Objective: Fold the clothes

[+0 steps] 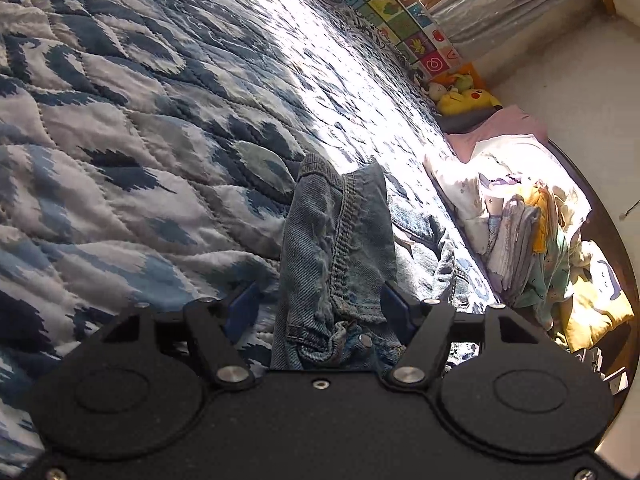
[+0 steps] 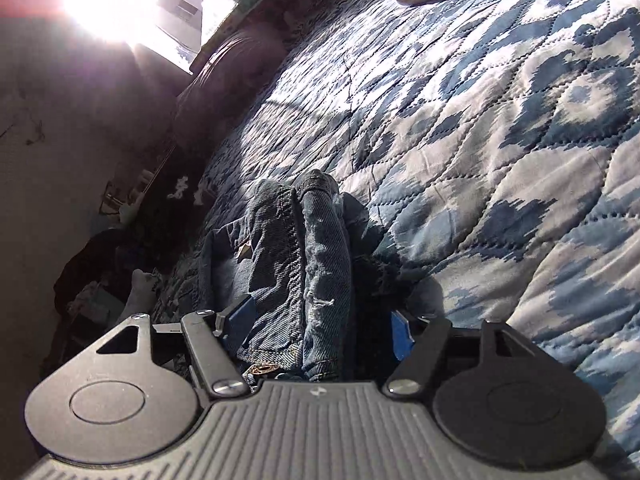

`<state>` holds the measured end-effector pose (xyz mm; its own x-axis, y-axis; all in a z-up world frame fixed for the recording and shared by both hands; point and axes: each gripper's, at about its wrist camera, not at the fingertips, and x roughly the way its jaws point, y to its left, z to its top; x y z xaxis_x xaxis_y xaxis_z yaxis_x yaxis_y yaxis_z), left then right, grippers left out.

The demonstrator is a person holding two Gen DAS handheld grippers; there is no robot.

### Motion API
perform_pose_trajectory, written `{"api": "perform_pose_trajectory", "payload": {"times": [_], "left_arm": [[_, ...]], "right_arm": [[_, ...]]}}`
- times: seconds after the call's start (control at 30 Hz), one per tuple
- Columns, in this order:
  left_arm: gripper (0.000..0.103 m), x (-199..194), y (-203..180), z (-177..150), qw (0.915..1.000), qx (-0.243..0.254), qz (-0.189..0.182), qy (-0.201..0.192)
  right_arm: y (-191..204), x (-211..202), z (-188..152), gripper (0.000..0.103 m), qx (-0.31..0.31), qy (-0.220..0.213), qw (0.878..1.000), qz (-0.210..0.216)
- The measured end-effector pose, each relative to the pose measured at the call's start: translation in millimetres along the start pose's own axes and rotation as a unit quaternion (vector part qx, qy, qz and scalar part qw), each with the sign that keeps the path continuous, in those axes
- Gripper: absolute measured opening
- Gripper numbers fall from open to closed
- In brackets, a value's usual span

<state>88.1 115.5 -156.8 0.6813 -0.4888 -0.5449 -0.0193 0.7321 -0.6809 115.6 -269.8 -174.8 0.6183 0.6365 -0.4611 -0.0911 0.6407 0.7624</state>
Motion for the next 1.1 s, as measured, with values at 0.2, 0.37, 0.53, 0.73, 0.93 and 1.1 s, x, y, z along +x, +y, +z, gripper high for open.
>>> {"api": "perform_pose_trajectory", "payload": {"times": [0.2,0.37,0.53,0.73,0.93,1.1], "left_arm": [[0.033,27.8,-4.6,0.8,0.9998,-0.014,-0.015,0.001],[0.016,5.2,1.9,4.2,0.9966,-0.066,-0.047,-0.011],[0.015,-51.6,-0.1,18.6,0.9920,-0.088,-0.055,-0.072],[0.078,-80.6,44.9,11.5,0.9865,-0.139,0.027,-0.082],[0.077,-84.8,71.1,0.0,0.9835,-0.161,0.012,-0.082],[0.044,-59.5,56.1,-0.6,0.9901,-0.120,0.010,-0.071]], "right_arm": [[4.0,17.9,-4.1,0.037,-0.014,0.013,1.000,0.005],[13.6,15.9,-2.2,0.022,0.002,0.006,0.999,0.050],[64.9,23.3,12.1,0.022,-0.037,0.011,0.993,0.111],[85.1,74.4,13.8,0.078,-0.070,0.055,0.996,0.007],[60.1,58.2,-20.2,0.076,-0.049,0.057,0.997,0.027],[69.6,59.1,-41.0,0.049,-0.061,0.052,0.996,0.025]]}}
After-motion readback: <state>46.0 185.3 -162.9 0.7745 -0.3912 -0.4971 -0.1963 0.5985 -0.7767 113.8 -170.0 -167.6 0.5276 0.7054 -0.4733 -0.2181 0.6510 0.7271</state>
